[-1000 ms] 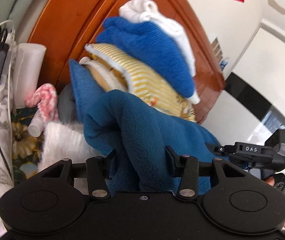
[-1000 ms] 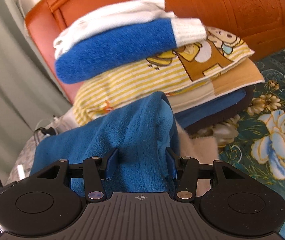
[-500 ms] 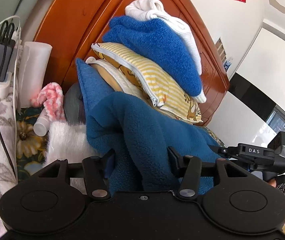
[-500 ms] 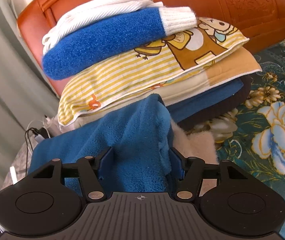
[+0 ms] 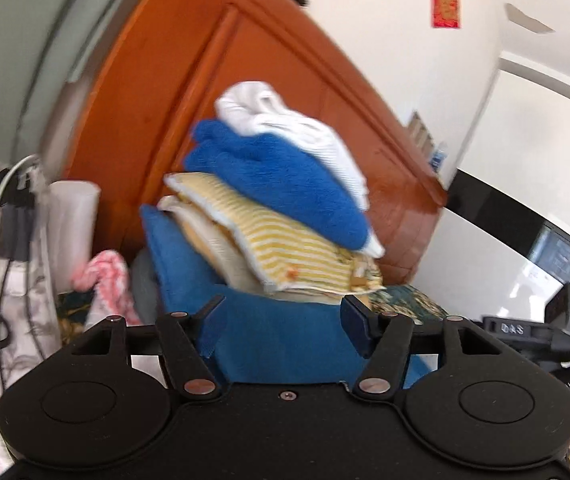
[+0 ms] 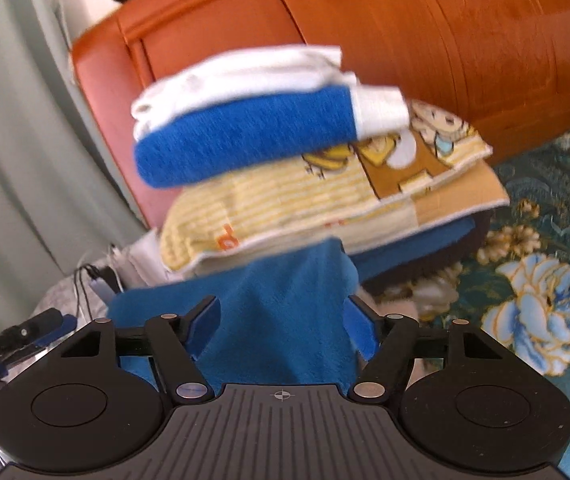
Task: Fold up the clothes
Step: 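Lower the bundle onto the folded towel stack and open both grippers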
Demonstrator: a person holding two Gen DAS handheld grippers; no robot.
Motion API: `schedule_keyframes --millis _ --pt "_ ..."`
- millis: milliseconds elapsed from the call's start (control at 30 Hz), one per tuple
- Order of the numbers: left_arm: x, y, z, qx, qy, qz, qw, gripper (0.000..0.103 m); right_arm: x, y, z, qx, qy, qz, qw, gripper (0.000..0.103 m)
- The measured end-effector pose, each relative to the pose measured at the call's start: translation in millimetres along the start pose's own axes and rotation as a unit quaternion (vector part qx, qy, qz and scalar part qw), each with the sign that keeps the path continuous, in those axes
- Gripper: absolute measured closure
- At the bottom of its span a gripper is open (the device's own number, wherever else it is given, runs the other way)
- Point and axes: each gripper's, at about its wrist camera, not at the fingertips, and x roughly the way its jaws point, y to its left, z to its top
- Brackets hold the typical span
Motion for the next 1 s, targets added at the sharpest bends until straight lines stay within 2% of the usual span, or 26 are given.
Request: schedule_keyframes --millis 33,100,200,267,367,567,800,933,1000 --pt "1 -7 -1 0.007 0.006 -0.009 0.9999 0.045 0 1 -1 -0.003 0.001 -0.001 1.000 0.045" --pt "4 -17 -6 0.023 0.020 -0.022 0.9993 0.045 -1 4 -3 -0.009 0.003 -0.002 1.000 0.057" --pt "13 -26 -19 0.046 0.053 -0.028 0.9971 0.048 -3 9 -6 -0.019 0.007 -0.004 1.000 0.069" --pt "17 -26 -26 0.056 0.072 -0.019 0.9957 0.050 -4 11 -8 -0.025 0.009 -0.005 1.000 0.074" --pt "21 -22 -36 0.070 0.089 -0.008 0.9935 0.054 -5 16 -11 -0.034 0.013 -0.008 0.999 0.076" --pt "25 -14 -47 0.080 0.103 0.000 0.9915 0.054 -2 19 -20 -0.037 0.018 -0.013 0.999 0.077" --pt "13 -20 -38 0.069 0.081 -0.010 0.9942 0.054 -23 33 -22 -0.053 -0.009 -0.006 0.999 0.076" --pt "-5 -31 -32 0.065 0.056 -0.014 0.9962 0.037 -40 42 -28 -0.059 -0.019 -0.003 0.998 0.074" --pt "-13 -38 -30 0.070 0.049 -0.016 0.9962 0.028 -49 47 -32 -0.062 -0.023 -0.002 0.998 0.058"
